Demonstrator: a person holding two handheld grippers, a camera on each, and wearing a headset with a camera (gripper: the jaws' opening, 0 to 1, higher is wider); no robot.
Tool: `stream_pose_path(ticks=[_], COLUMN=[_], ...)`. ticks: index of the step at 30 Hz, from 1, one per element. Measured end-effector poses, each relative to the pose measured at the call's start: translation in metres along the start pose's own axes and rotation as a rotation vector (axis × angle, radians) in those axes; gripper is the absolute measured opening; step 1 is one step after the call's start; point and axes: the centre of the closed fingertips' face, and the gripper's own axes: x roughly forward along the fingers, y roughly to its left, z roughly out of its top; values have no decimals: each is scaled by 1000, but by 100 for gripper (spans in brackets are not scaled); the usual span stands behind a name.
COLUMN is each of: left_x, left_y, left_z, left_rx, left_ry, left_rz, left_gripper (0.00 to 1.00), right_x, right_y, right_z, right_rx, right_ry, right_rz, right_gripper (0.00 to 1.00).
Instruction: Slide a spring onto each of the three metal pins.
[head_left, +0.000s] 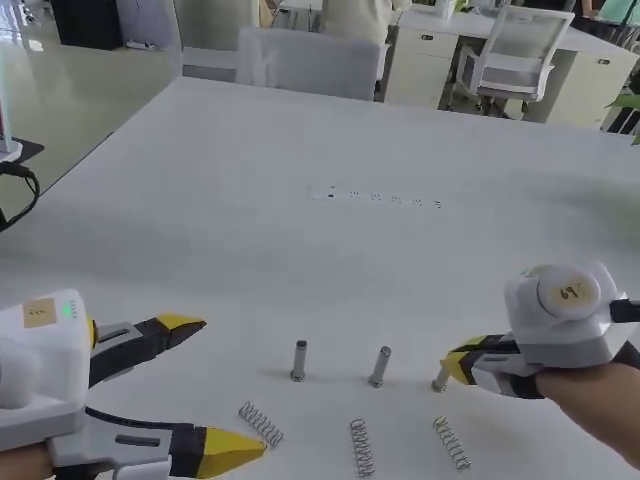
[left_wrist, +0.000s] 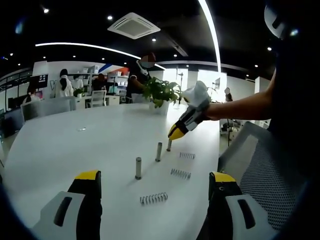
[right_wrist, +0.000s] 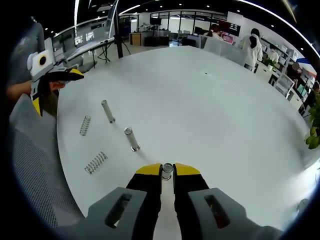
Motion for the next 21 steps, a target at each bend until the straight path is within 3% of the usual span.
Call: stream_pose_path(ticks=[21], left_x=[1], left_y=[-1], left_z=[0], left_rx=[2], left_ry=[-1], left_rz=[-2], left_gripper=[86], right_x=[-7], right_y=[1], right_z=[4], right_rx=[2], right_ry=[-32], right_rz=[-7], right_gripper=[13])
